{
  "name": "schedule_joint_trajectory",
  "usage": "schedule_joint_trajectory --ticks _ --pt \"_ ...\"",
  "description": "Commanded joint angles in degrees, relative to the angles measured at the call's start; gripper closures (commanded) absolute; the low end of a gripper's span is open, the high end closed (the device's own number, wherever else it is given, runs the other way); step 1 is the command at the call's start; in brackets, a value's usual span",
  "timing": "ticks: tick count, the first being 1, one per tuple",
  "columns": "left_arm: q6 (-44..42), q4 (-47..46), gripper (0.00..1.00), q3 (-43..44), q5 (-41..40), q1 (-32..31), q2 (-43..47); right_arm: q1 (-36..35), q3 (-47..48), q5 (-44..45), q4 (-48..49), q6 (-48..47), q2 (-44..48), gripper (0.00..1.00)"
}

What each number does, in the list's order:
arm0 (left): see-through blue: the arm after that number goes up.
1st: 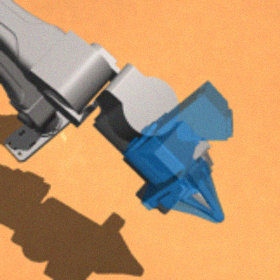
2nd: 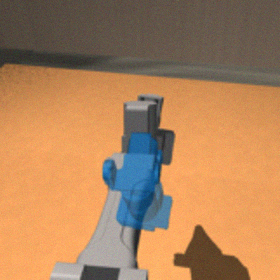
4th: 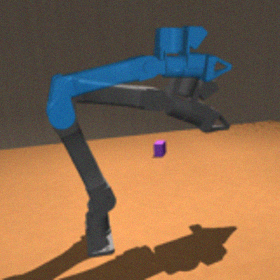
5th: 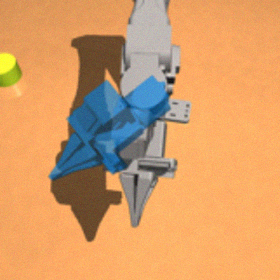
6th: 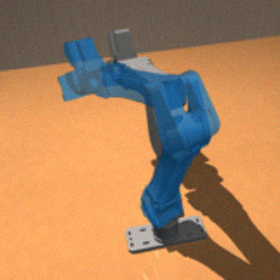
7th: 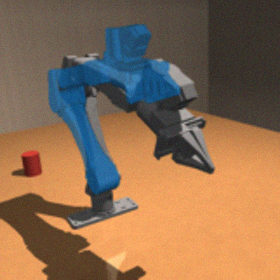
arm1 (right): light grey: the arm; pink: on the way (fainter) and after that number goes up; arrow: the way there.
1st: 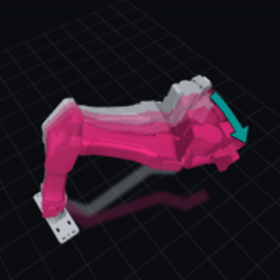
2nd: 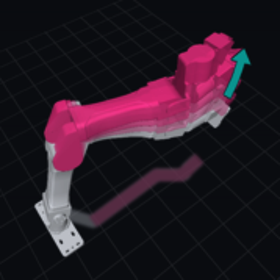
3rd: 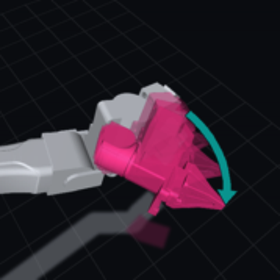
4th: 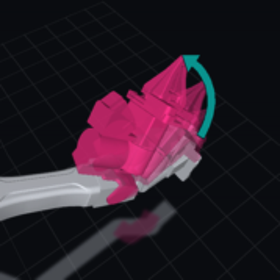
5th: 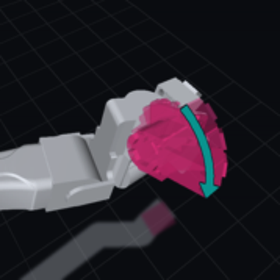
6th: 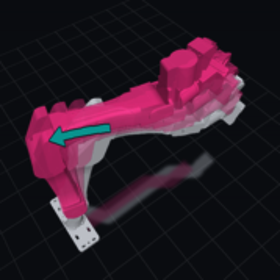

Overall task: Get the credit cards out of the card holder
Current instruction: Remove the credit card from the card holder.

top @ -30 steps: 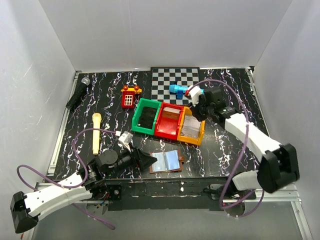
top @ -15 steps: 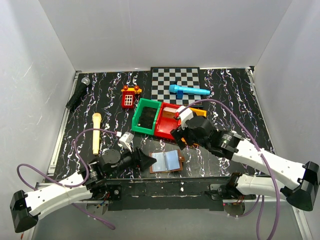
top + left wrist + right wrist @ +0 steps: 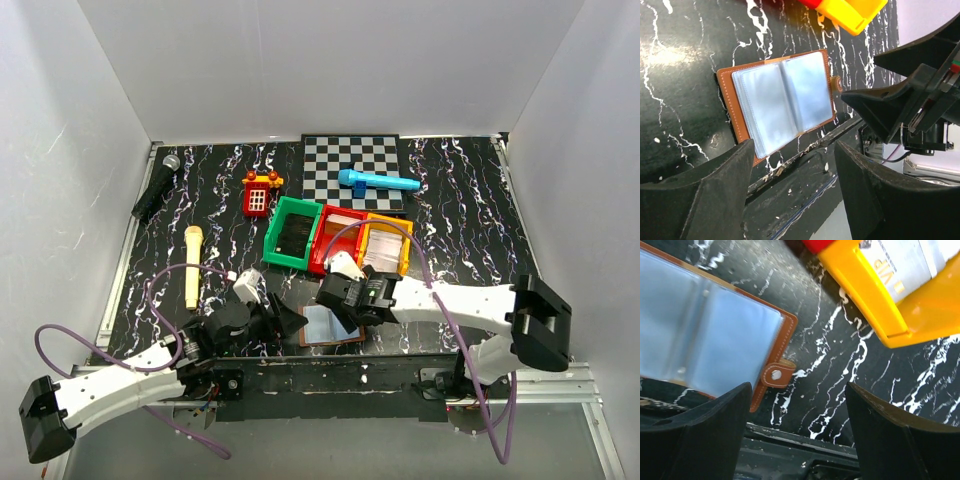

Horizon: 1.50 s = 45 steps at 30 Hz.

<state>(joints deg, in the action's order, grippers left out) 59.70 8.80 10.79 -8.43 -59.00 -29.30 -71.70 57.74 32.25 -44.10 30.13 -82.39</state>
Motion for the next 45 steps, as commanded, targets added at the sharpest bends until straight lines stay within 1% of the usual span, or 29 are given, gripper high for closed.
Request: schedule_joint_trajectory --ticks 1,6,11,17,23,29,36,38,40,42,43,45 --pt "2.79 3.68 0.36 0.55 -2.56 0.12 0.38 -0.54 2.64 4.75 -5.91 6.96 -1.72 0.19" --pt "2.26 5.26 0.36 0.99 -3.79 0.12 1.79 -0.54 3.52 3.35 -5.65 6.52 -5.4 0.25" --pt "2.35 5.44 0.36 0.73 -3.7 0.12 1.96 -0.54 4.23 2.03 -4.6 6.0 -7.87 0.27" --pt "2.09 4.91 0.36 0.55 -3.79 0.12 1.79 -0.54 4.49 1.41 -4.15 5.56 -8.84 0.27" --pt "2.0 4.74 0.36 0.29 -3.7 0.12 2.14 -1.69 5.37 1.15 -4.24 5.64 -7.7 0.24" --pt "2.17 4.65 0.36 0.2 -3.18 0.12 2.23 -1.16 5.81 0.71 -6.26 7.3 -10.86 0.25" --pt "2.44 4.91 0.36 -0.33 -2.83 0.12 3.11 -0.46 5.11 1.76 -8.99 9.95 -12.53 0.33" --pt "2.52 4.83 0.36 -0.15 -2.74 0.12 3.02 -0.46 5.02 1.85 -9.08 10.04 -12.45 0.38" --pt "2.52 4.74 0.36 -0.24 -2.74 0.12 2.93 -0.46 4.93 1.85 -9.08 10.12 -12.36 0.46" --pt "2.52 4.74 0.36 -0.15 -2.74 0.12 2.84 -0.37 4.76 1.76 -9.08 10.04 -12.53 0.51" --pt "2.44 4.65 0.36 -0.15 -2.74 0.12 2.84 -0.37 4.76 1.68 -9.08 10.04 -12.62 0.57" --pt "2.44 4.74 0.36 -0.24 -2.74 0.12 2.84 -0.37 4.58 1.41 -8.99 9.95 -12.53 0.61"
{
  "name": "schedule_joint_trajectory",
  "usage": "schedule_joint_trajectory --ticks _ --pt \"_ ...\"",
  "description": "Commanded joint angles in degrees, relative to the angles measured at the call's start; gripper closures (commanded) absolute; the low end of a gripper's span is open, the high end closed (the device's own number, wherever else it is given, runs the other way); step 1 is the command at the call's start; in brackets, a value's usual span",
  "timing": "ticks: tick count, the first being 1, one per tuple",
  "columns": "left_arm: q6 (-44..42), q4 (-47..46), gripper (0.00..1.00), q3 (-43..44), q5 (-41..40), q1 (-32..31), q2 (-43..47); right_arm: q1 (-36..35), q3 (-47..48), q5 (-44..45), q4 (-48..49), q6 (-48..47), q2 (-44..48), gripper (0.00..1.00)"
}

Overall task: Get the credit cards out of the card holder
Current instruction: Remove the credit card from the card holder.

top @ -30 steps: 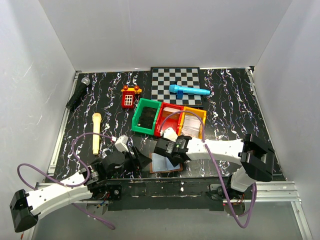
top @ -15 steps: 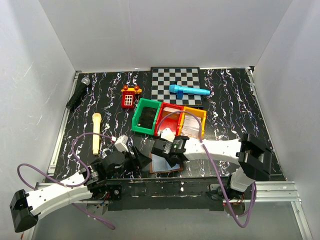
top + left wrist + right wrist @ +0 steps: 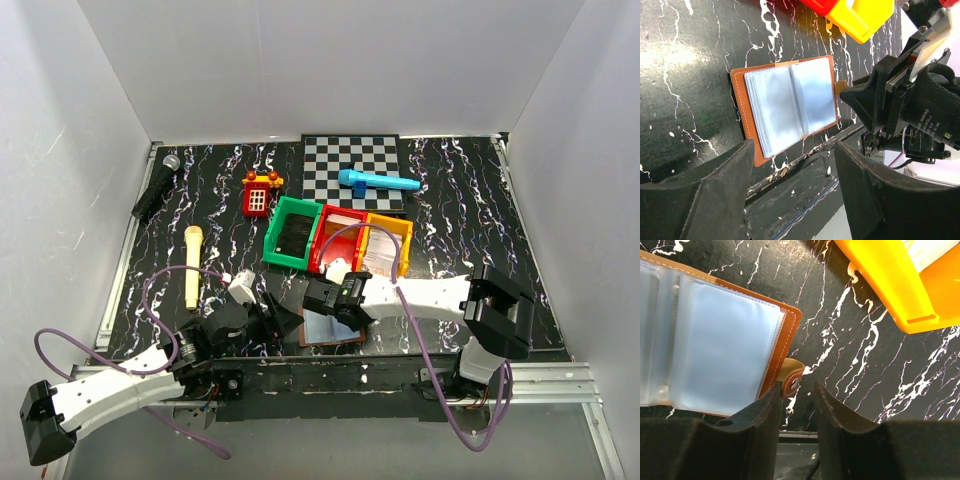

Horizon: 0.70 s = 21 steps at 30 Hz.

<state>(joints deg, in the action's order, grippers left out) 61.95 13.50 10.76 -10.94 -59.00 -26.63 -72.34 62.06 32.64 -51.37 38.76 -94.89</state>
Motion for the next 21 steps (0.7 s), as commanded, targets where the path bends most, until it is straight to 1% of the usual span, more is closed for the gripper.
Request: schedule_joint_trajectory --ticks 1,3,4,5,6,9,14,18,21 --pt "0.19 -0.05 0.36 -0.3 -0.14 0.12 0.18 0.27 0.16 0.93 -1.54 1.31 0.06 0.63" --pt "0.1 0.04 0.36 -0.3 -0.22 0.12 0.35 0.35 0.08 0.49 -1.27 1.23 0.23 0.71" --pt "0.1 0.13 0.36 -0.31 -0.22 0.12 0.44 0.35 0.08 0.23 -1.1 1.23 0.49 0.77" --pt "0.18 0.21 0.36 -0.31 -0.31 0.12 0.53 0.35 0.08 -0.12 -1.01 1.31 0.58 0.86" --pt "0.19 0.3 0.36 -0.31 -0.31 0.12 0.62 0.35 0.08 -0.56 -0.75 1.4 0.93 0.98" --pt "0.01 1.0 0.36 -0.22 -0.66 0.12 0.79 0.18 -0.71 -3.01 1.09 1.58 2.51 0.99" --pt "-0.08 3.46 0.36 0.48 -1.72 0.12 -0.52 0.0 -5.89 -10.92 10.05 2.1 8.4 0.99" --pt "-0.78 3.99 0.37 1.45 -0.49 0.12 -4.82 0.09 -10.55 -14.09 16.29 3.86 12.09 0.99" --pt "-3.14 2.6 0.36 2.77 1.09 0.12 -8.6 0.09 -12.84 -14.45 18.06 3.78 13.94 0.99"
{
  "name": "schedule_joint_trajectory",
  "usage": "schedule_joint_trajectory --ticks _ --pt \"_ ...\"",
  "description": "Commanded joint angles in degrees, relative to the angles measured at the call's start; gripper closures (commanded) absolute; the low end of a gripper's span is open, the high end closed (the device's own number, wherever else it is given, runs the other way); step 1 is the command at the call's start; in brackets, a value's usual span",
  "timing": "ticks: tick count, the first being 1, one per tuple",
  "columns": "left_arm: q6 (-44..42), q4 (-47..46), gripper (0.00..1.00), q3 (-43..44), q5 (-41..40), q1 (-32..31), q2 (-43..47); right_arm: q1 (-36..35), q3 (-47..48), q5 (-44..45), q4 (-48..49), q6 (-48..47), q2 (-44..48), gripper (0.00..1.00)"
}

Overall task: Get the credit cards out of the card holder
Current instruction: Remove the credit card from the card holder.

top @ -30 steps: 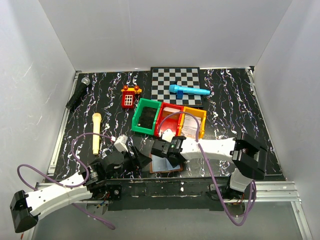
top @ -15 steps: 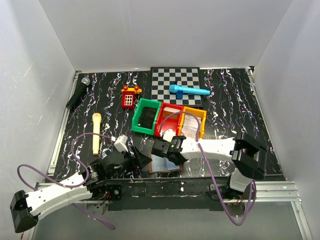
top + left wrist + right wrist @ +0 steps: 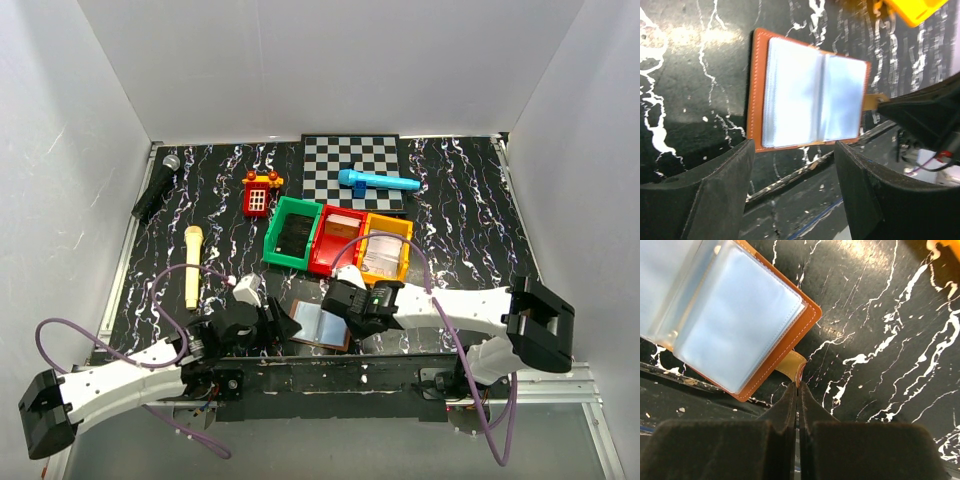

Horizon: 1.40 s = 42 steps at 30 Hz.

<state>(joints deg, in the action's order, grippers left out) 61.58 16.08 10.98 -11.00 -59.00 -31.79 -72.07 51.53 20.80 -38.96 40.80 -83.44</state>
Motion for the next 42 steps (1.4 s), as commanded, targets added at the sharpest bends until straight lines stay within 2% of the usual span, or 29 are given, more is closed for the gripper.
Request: schedule_joint_trajectory --ticks 1,7,16,27,42 --pt "-3.83 -0.86 0.35 3.07 1.94 0.12 -4.41 -0.09 -3.01 -2.6 6.0 1.83 2.93 0.99" --pt "-9.46 -5.52 0.31 5.54 5.02 0.12 -6.97 1.23 -5.12 -2.43 6.7 1.57 4.16 0.99" --pt "-12.54 -8.96 0.31 7.65 7.4 0.12 -12.06 2.99 -5.03 -1.11 6.44 -1.51 3.28 0.99" --pt "-11.4 -4.57 0.32 10.46 4.41 0.2 -18.74 3.69 -4.59 -1.72 6.53 -2.56 3.55 0.99" --pt "-11.92 -8.34 0.32 10.73 7.31 0.2 -26.39 3.7 -4.07 -3.83 7.41 -2.74 3.55 0.99"
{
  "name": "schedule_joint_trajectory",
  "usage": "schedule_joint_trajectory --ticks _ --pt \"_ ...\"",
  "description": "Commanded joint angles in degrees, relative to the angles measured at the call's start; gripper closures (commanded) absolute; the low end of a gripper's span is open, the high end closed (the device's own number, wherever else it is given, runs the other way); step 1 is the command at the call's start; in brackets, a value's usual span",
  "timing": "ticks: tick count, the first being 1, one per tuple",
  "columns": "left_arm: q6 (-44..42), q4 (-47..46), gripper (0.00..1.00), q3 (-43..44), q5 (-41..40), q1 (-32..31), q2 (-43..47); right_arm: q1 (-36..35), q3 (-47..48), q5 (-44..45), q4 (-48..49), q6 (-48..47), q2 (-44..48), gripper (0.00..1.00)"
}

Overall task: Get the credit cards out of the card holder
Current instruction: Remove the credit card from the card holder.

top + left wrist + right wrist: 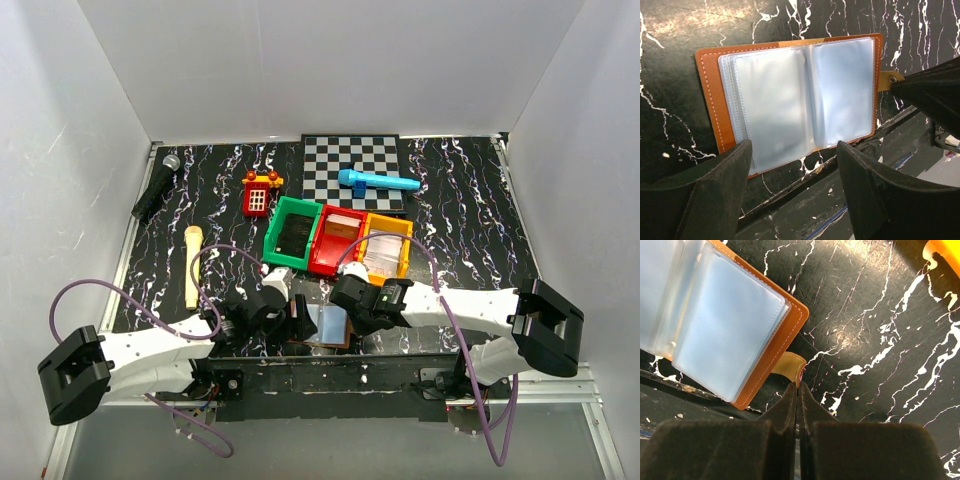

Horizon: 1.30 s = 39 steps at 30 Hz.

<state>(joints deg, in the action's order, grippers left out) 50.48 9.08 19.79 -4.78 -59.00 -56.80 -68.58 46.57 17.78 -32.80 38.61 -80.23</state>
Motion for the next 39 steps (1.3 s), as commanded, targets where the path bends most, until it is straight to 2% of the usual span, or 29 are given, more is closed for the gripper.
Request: schedule_joint_trajectory --ticks 1,17,24,30,34,39 --pt "-0.91 -1.7 0.32 1.83 1.43 0.2 -1.74 0.28 0.81 -0.9 1.42 -0.64 0.25 0.99" --pt "-5.12 -13.99 0.33 2.0 12.15 0.2 -6.66 0.2 0.89 -3.19 3.18 -1.43 -0.37 0.99" --pt "-8.64 -19.71 0.34 5.08 20.41 0.12 -11.84 0.29 -0.68 -3.45 4.32 -0.99 -0.02 0.99" --pt "-11.19 -20.33 0.35 9.12 25.52 -0.76 -16.15 0.2 -2.0 -3.37 5.11 -0.47 0.6 0.99" --pt "-10.84 -19.98 0.34 8.08 22.19 -0.94 -10.64 0.28 -2.71 -3.54 5.29 -0.2 1.12 0.99" --pt "-9.26 -13.93 0.29 4.74 12.88 -0.76 2.63 0.28 -3.67 -3.37 5.73 -0.11 2.0 0.99"
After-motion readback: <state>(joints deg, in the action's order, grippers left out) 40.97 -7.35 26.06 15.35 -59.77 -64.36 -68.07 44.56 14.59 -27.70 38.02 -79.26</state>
